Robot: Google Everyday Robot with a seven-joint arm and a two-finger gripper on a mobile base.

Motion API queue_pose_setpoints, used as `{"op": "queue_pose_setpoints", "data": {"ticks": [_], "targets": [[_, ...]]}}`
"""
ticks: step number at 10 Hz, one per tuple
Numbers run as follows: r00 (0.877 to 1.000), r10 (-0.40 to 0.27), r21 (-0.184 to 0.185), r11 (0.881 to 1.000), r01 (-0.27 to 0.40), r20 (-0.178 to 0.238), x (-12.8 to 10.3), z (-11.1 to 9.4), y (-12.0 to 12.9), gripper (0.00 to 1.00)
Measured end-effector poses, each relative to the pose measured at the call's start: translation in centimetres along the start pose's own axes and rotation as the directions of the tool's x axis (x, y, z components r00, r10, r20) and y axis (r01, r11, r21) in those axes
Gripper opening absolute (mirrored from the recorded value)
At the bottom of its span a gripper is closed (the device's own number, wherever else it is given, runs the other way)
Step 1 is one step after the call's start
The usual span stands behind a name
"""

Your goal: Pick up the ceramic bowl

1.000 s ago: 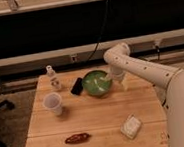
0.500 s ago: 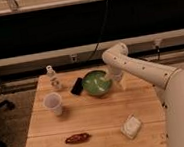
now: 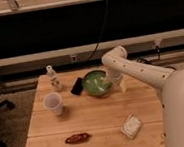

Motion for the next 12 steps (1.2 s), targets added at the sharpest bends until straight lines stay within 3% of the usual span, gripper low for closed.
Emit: {"op": "queue_pose_setpoints", "data": {"ticks": [2,4,10,12], "targets": [[1.000,0.005,-0.013,1.000,-0.005,0.004,0.0,0.6,0.2,0.77],[1.000,0.001,-0.030,1.000,-0.001,0.009,-0.2,1.0,0.2,0.59],[1.000,-0.016,-0.022,1.000,0.016,-0.002,-0.5,-0.2,0.8,0.02],[1.000,-0.023,-0.021,1.000,0.022,-0.018,-0.7,-2.3,1.1,0.00]]}}
